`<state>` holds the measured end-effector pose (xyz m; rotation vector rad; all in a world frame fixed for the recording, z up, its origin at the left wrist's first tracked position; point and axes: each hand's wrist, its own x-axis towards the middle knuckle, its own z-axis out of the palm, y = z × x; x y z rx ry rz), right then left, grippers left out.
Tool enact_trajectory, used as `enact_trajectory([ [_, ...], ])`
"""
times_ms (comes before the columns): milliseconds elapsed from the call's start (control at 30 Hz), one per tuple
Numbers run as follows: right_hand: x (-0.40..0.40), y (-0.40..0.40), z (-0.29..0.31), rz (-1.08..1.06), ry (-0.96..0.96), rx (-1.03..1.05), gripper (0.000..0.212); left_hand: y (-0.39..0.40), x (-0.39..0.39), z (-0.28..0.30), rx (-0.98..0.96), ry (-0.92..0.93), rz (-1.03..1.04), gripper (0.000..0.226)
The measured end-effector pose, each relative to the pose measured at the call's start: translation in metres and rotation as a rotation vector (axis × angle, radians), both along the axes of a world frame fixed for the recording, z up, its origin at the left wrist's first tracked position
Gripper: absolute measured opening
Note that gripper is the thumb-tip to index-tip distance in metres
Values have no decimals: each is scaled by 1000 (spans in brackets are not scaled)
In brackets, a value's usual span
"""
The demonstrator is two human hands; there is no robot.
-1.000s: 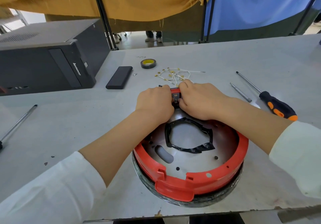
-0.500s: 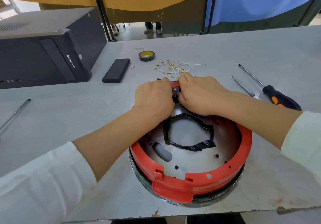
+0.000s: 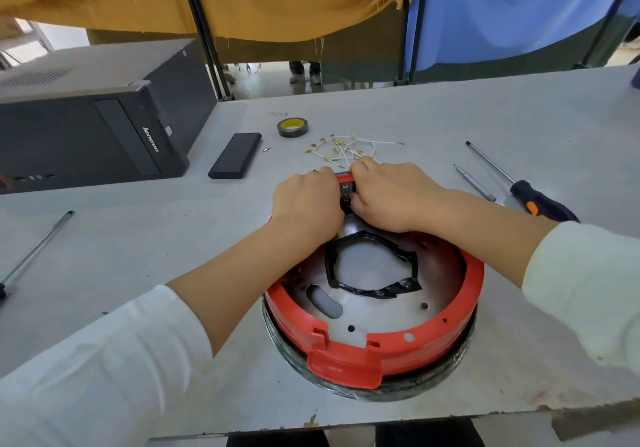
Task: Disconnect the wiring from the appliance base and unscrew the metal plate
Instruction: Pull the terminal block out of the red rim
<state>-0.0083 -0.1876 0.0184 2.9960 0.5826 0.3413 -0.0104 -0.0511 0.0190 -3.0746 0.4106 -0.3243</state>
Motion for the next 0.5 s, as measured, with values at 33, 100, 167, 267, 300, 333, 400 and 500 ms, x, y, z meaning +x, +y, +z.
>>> enact_trajectory([
  [33, -1, 0, 1, 2, 14, 11, 27, 2, 0, 1, -9, 21, -9, 19],
  [100, -2, -1, 2, 13, 29, 10, 26, 5, 0, 2, -16, 51, -31, 16],
  [167, -3, -1, 2, 18, 27, 2, 27, 8, 1, 3, -7, 58, -43, 17],
  [267, -5, 0, 3, 10, 26, -18, 28, 8, 1, 5, 5, 66, -36, 19],
  [300, -4, 0, 3, 9, 26, -23, 29, 7, 1, 5, 8, 65, -31, 19],
  [333, -4, 0, 3, 11, 24, -29, 29, 7, 1, 5, 10, 58, -24, 19],
  [400, -3, 0, 3, 13, 18, -42, 30, 6, 0, 3, 16, 30, -7, 17],
  [500, -3, 1, 2, 14, 21, -67, 32, 3, -1, 1, 31, 10, 11, 18],
])
